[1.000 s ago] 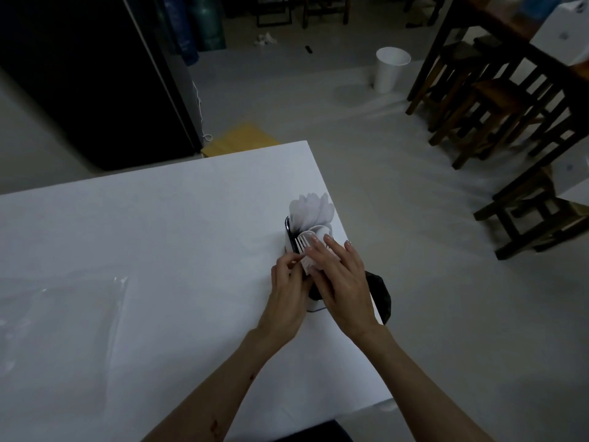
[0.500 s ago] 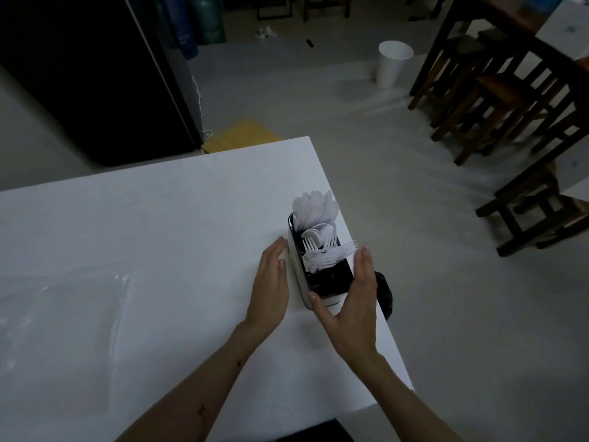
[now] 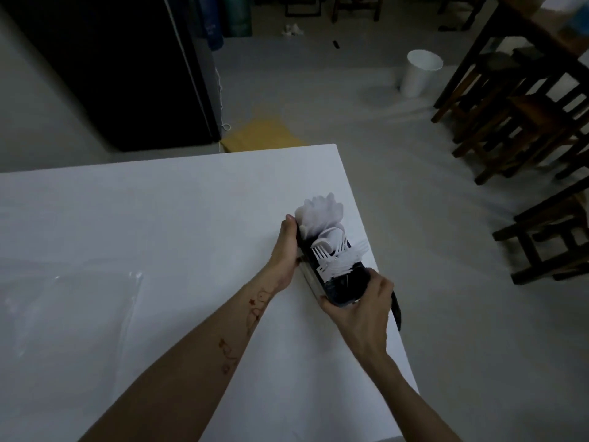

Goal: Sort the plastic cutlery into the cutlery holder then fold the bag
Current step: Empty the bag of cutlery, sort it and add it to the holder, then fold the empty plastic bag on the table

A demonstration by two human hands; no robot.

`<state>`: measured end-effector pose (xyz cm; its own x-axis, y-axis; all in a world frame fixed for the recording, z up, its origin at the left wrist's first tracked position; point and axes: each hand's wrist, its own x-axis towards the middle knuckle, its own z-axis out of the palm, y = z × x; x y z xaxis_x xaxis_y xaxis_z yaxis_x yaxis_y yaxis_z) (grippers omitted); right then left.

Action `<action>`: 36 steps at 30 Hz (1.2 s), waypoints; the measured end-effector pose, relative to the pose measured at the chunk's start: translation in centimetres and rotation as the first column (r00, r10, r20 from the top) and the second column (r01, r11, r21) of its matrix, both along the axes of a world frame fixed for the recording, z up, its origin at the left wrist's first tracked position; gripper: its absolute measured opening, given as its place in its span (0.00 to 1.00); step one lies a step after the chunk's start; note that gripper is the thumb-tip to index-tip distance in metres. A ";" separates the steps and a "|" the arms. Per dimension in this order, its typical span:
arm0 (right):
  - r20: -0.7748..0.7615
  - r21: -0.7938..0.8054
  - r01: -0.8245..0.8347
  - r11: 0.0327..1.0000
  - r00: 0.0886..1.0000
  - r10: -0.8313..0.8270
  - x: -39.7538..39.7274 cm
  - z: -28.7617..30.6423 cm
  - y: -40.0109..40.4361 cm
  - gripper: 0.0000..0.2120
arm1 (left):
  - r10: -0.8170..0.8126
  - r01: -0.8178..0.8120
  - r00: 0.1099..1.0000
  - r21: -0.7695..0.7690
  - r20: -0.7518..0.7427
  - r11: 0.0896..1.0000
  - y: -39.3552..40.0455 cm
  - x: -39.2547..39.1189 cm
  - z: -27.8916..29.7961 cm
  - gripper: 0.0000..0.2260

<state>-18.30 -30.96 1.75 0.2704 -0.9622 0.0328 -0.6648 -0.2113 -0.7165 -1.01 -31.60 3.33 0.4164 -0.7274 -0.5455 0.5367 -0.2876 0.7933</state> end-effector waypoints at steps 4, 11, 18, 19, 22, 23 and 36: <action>0.069 0.123 -0.272 0.954 0.962 0.266 5.1 1.9 -3.6 0.43 | 0.246 -0.243 0.965 -0.044 0.086 0.969 2.4 5.5 0.2 0.20; -0.056 0.176 -0.658 0.732 0.736 0.674 19.0 3.2 -9.5 0.47 | 0.494 -0.488 0.869 -0.101 0.039 0.867 6.9 15.1 0.7 0.19; -0.061 0.278 -0.714 0.643 0.654 0.754 25.8 2.7 -11.6 0.48 | 0.535 -0.535 0.845 -0.087 -0.026 0.841 8.1 18.9 -0.3 0.23; -0.060 0.288 -0.716 0.636 0.649 0.758 26.1 2.6 -11.8 0.48 | 0.521 -0.520 0.854 -0.088 -0.019 0.849 8.2 18.9 -0.2 0.23; -0.085 0.280 -0.716 0.640 0.645 0.759 26.2 2.4 -11.9 0.48 | 0.480 -0.479 0.877 -0.115 -0.024 0.870 8.6 18.5 -0.4 0.21; -0.107 0.261 -0.710 0.653 0.651 0.751 26.0 2.2 -11.7 0.49 | 0.465 -0.464 0.885 -0.115 -0.017 0.878 8.9 18.3 -0.4 0.21; 0.036 0.465 -0.505 0.727 0.831 0.555 23.0 -2.1 15.9 0.15 | 0.315 -0.587 0.594 0.131 0.740 0.799 29.3 14.5 -1.5 0.15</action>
<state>4.74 -15.10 -0.32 0.7186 -0.5625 -0.4090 -0.6120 -0.2322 -0.7560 13.53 -2.28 1.81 0.9744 -0.1703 -0.1471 0.0516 -0.4672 0.8826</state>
